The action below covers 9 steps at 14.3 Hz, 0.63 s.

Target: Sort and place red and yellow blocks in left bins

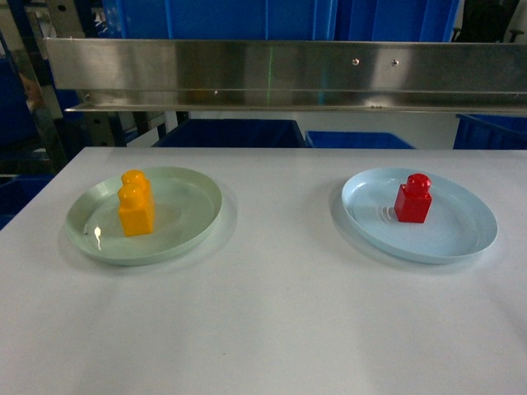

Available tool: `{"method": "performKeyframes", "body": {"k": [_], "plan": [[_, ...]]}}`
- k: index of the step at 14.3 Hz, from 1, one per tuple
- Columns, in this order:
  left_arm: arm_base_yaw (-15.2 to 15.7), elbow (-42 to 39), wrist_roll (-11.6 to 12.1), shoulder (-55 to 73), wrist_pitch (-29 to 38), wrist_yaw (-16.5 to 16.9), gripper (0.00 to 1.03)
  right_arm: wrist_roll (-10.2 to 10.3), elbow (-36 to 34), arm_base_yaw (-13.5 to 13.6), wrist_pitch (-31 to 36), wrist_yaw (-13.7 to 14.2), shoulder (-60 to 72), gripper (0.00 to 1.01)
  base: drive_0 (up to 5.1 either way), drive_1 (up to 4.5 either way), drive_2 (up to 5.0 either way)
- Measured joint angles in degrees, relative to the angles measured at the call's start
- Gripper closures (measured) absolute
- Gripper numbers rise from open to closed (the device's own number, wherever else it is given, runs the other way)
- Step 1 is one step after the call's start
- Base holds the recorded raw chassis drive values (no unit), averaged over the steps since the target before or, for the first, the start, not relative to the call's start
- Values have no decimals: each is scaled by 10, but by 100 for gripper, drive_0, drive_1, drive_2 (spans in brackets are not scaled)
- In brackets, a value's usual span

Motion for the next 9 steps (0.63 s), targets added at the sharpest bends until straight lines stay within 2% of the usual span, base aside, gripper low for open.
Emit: {"method": "performKeyframes", "body": {"k": [7, 8, 9], "plan": [[0, 0, 0, 0, 0, 0, 5, 0, 0, 0, 0, 0, 0, 3, 0, 0, 0], [-7, 4, 0, 1, -23, -3, 5, 2, 0, -1, 0, -3, 2, 3, 0, 0, 0], [-36, 27, -5, 42, -28, -20, 5, 21, 17, -24, 13, -40, 54, 3, 0, 0, 0]]}}
